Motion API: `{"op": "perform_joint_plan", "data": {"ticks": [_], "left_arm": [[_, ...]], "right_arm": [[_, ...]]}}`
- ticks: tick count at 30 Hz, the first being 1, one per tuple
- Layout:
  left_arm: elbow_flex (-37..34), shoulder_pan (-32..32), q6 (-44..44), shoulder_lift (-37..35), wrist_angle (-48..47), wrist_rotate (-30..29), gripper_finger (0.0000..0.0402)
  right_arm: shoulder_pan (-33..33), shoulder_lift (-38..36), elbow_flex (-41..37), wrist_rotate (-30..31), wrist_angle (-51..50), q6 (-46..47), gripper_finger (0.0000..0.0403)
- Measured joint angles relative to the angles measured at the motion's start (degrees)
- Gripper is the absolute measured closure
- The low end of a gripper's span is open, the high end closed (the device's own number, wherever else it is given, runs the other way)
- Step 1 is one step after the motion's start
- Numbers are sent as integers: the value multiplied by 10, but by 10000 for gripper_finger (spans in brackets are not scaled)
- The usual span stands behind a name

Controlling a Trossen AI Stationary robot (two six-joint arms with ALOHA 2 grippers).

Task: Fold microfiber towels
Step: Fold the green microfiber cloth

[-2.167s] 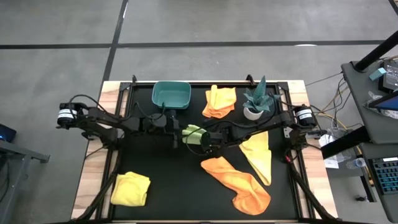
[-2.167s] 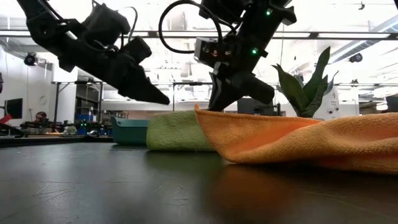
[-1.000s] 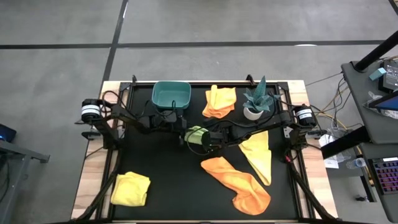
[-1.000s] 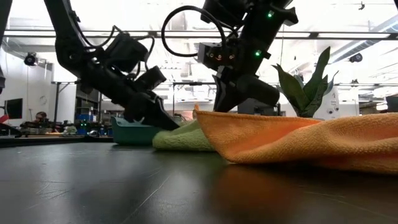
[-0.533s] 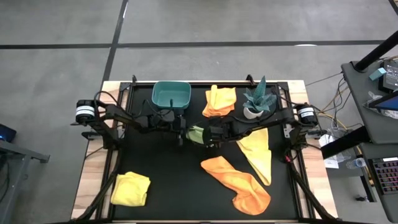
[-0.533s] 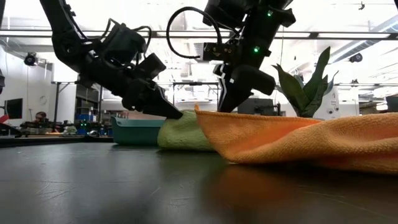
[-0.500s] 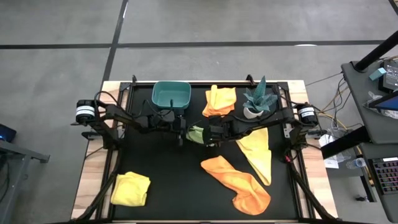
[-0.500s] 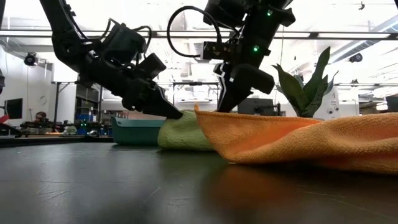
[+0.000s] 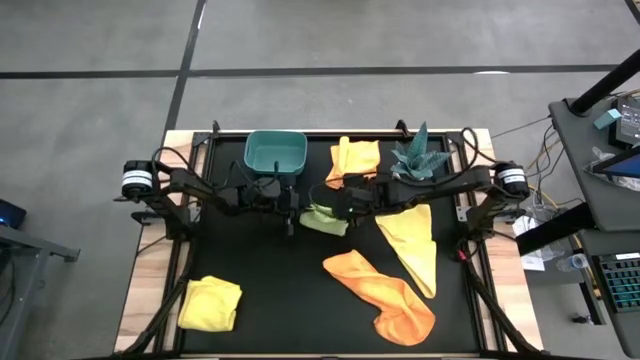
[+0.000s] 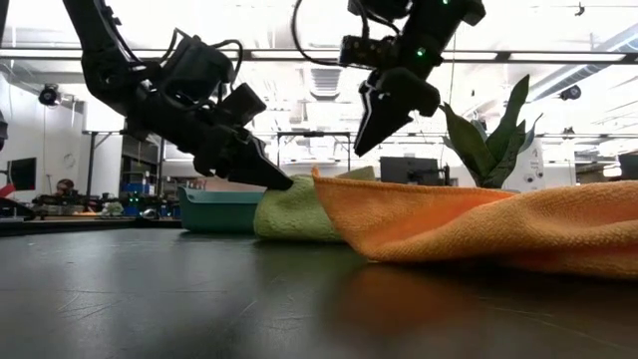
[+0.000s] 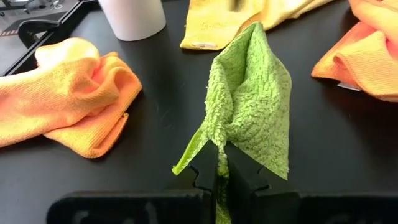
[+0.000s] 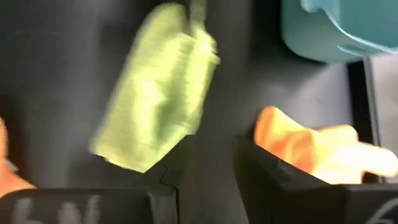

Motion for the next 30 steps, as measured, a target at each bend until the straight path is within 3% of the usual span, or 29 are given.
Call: {"op": "perform_joint_plan", "data": {"ticks": [3,10,14,23,30], "left_arm": [[0,-6,1,0,0,0,401],[0,-14,0,0,1,1,401],[0,-14,-2,-1,7,0,401],[11,-14,-33,2,34,-2,402],[29,-13,-44,31,31,-36,402]], "right_arm": [[-23,-10,-37,-12,45,1,320],[-67,9,-159,-136,236,29,387],[-64,30,-197,-166,325,45,394],[-48,78,-208,-185,359,49,394],[-42,85,-209,-183,370,42,394]]}}
